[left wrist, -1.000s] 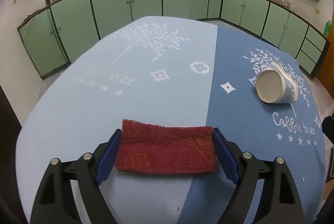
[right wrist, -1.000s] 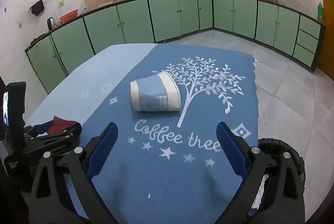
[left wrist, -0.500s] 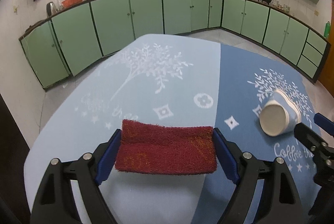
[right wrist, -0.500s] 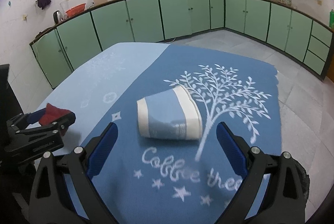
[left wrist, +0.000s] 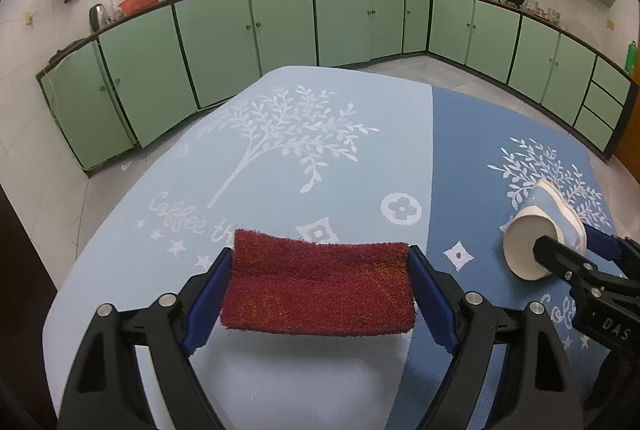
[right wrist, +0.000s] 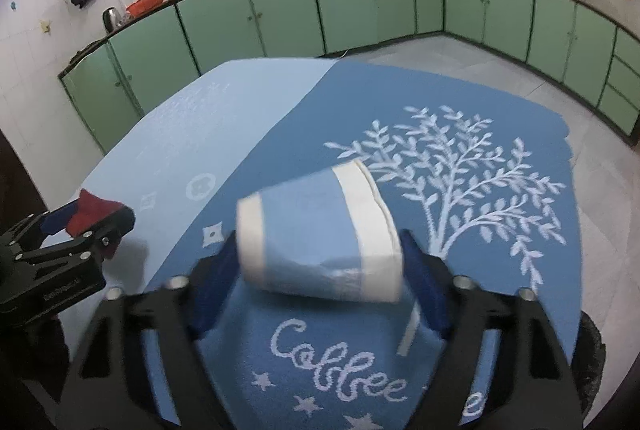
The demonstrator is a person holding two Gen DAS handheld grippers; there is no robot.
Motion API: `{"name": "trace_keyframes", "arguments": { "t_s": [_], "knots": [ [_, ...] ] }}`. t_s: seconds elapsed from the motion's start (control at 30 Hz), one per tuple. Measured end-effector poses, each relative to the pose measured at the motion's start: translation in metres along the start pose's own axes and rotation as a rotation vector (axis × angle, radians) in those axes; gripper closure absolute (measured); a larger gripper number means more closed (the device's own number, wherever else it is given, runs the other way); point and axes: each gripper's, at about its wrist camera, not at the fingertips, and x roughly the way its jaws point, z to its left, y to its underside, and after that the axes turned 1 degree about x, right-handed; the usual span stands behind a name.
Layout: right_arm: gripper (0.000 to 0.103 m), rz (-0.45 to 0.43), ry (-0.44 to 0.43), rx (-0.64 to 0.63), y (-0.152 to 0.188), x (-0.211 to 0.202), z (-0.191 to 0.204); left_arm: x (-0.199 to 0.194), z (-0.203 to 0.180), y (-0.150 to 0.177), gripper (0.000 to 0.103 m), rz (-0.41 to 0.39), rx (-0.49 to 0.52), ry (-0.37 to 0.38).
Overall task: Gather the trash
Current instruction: 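Grasp the paper cup with the right tool while the left tool holds the sponge, then carry the red sponge and paper cup over the black bin with both tools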
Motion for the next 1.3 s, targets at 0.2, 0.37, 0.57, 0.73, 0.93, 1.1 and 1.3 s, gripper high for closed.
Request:
{"name": "trace_keyframes", "arguments": {
  "t_s": [0.2,0.37,0.57,0.73,0.93,1.1,1.3],
  "knots": [
    [0.03,-0.04,0.005,-0.016,0.001,-0.018,0.003,-0.007,-0.002,0.0,0.02,-0.009,0.006,0.007],
    [0.03,-0.079,0.002,-0.013,0.004,-0.043,0.002,-0.021,-0.009,-0.005,0.02,-0.036,0.021,0.024],
    [0.03,-0.123,0.01,0.003,0.011,-0.08,-0.007,-0.049,-0.024,-0.011,0.02,-0.083,0.042,0.058],
    [0.03,-0.156,0.029,0.041,0.022,-0.115,-0.024,-0.076,-0.046,-0.012,0.02,-0.12,0.076,0.097],
    [0.03,-0.198,0.067,0.08,0.039,-0.158,-0.046,-0.106,-0.078,-0.005,0.02,-0.143,0.118,0.163],
    [0.03,-0.23,0.107,0.1,0.057,-0.191,-0.065,-0.126,-0.107,0.002,0.02,-0.154,0.151,0.224],
    [0.03,-0.261,0.165,0.145,0.077,-0.222,-0.093,-0.147,-0.148,0.013,0.02,-0.174,0.21,0.29]
  ]
}}
